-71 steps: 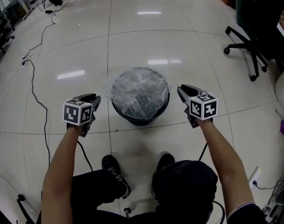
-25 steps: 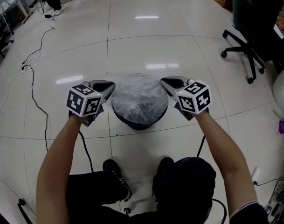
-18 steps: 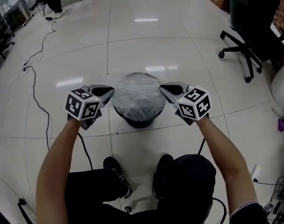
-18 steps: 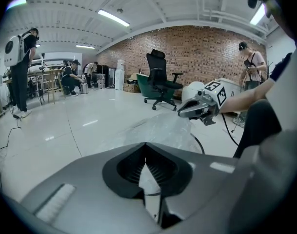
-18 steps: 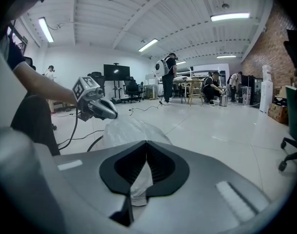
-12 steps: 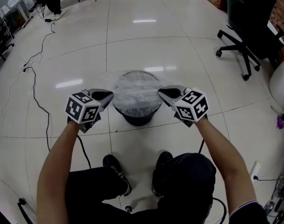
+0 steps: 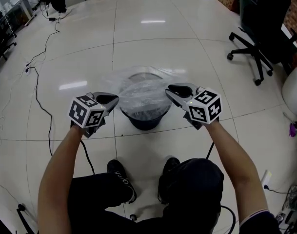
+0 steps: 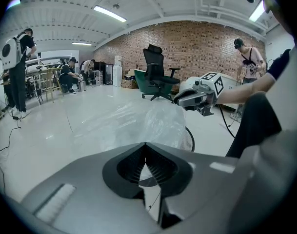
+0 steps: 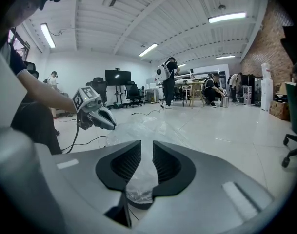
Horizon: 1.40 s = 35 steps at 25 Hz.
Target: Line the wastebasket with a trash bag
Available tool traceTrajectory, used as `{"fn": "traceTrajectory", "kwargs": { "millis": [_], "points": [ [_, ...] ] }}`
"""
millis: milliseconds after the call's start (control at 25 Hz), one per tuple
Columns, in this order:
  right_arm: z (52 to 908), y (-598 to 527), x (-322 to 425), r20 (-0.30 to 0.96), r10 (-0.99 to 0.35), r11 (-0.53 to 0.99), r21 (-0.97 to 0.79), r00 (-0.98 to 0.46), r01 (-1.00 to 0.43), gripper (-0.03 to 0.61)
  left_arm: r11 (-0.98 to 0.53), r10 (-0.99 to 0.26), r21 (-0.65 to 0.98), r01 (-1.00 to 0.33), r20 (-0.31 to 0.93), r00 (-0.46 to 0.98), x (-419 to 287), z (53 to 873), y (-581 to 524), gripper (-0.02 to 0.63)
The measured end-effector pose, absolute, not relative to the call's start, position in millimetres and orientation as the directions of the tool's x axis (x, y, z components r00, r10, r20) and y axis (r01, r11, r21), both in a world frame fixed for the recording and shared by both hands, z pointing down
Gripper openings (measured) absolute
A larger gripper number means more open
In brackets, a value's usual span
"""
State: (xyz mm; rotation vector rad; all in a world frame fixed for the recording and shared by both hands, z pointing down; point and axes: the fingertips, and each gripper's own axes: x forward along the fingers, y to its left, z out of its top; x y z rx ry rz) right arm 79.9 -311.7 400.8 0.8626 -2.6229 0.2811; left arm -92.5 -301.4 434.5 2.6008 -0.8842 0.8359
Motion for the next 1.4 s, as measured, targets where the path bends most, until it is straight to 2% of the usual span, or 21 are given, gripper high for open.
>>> {"fn": "traceTrajectory", "kwargs": {
  "millis": [280,480,600,640,760,1400],
  "points": [
    [389,-332,84,0.374,-0.581,0.762,-0.062,-0.723,-0.645,0.095,-0.781,-0.461,0.074,-0.620,0.602,0.652,-93,438,-301,0.012],
    [404,-349,77,0.426,-0.566,0.756,-0.073,-0.706,-0.651,0.149,-0.782,-0.460,0.079,-0.618,0.596,0.658,-93,437,-303,0.012],
    [419,-357,74,0.473,-0.552,0.749,-0.079,-0.686,-0.657,0.149,-0.777,-0.465,0.084,-0.624,0.593,0.658,-96,438,-304,0.012],
    [424,-358,74,0.486,-0.547,0.751,-0.076,-0.682,-0.656,0.139,-0.775,-0.465,0.086,-0.626,0.592,0.658,-96,438,-304,0.012],
    [428,-357,73,0.500,-0.537,0.763,-0.057,-0.680,-0.644,0.002,-0.773,-0.469,0.087,-0.628,0.588,0.659,-98,438,-304,0.014],
    [389,-300,86,0.448,-0.537,0.790,-0.030,-0.715,-0.612,0.002,-0.787,-0.492,0.043,-0.615,0.557,0.669,-95,405,-274,0.015]
  ]
}}
